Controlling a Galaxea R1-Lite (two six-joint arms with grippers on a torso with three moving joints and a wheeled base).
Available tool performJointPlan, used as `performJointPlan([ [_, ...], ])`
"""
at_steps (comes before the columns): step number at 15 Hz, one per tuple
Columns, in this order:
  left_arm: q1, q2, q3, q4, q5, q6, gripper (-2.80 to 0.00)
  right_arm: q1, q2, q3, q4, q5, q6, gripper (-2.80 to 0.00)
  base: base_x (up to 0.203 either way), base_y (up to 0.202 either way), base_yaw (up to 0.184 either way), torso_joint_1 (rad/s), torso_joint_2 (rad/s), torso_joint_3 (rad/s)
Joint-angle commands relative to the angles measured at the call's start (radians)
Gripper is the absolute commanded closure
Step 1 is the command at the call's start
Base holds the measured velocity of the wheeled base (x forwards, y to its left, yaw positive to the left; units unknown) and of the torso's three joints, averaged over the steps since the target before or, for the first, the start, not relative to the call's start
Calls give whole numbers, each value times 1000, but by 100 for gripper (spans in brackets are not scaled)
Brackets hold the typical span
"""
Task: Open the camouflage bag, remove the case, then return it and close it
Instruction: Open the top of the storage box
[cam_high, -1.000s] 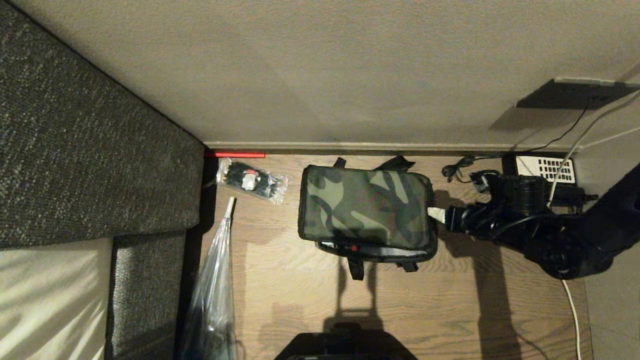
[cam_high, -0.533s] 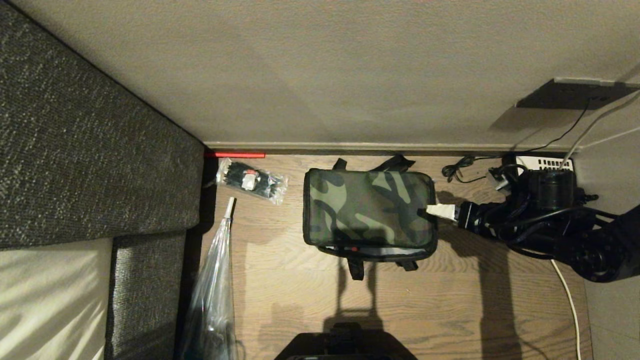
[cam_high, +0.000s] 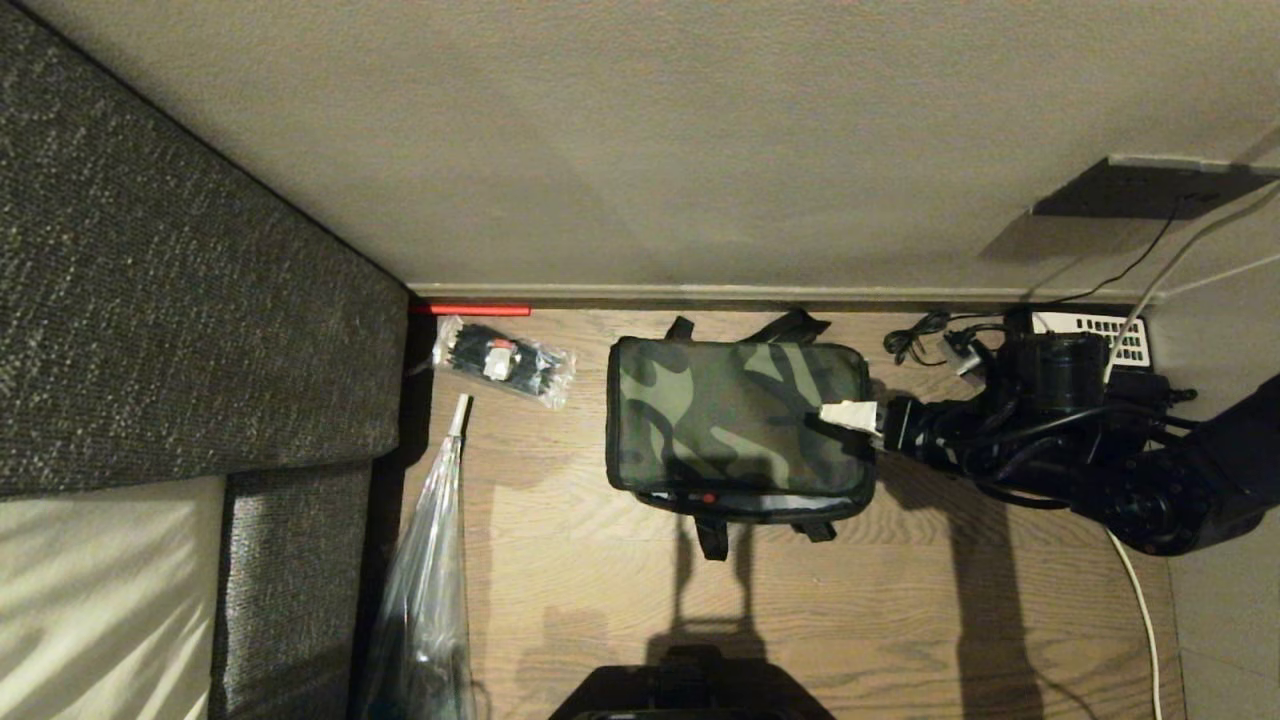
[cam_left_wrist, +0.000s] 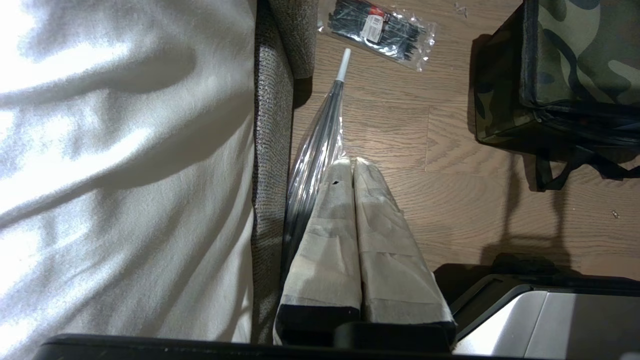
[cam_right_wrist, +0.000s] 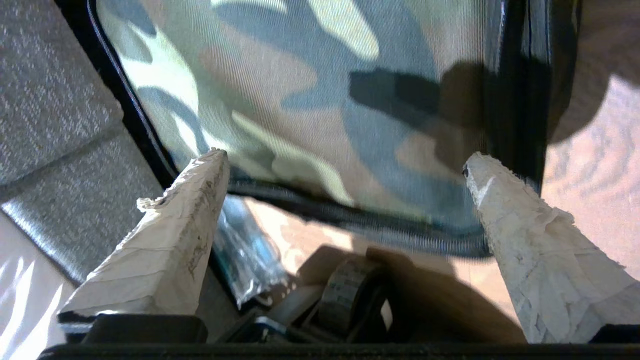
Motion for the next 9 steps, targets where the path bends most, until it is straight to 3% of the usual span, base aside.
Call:
performJointPlan([
  [1, 1, 0, 0, 0, 0, -1, 0, 5, 55, -33, -9, -1, -1, -280, 0, 0, 0, 0, 0, 0],
  [6, 1, 0, 0, 0, 0, -1, 0, -39, 59, -49, 33, 1, -128, -280, 0, 0, 0, 0, 0, 0],
  [9, 1, 0, 0, 0, 0, -1, 0, -44, 67, -42, 34, 2, -145, -280, 0, 0, 0, 0, 0, 0],
])
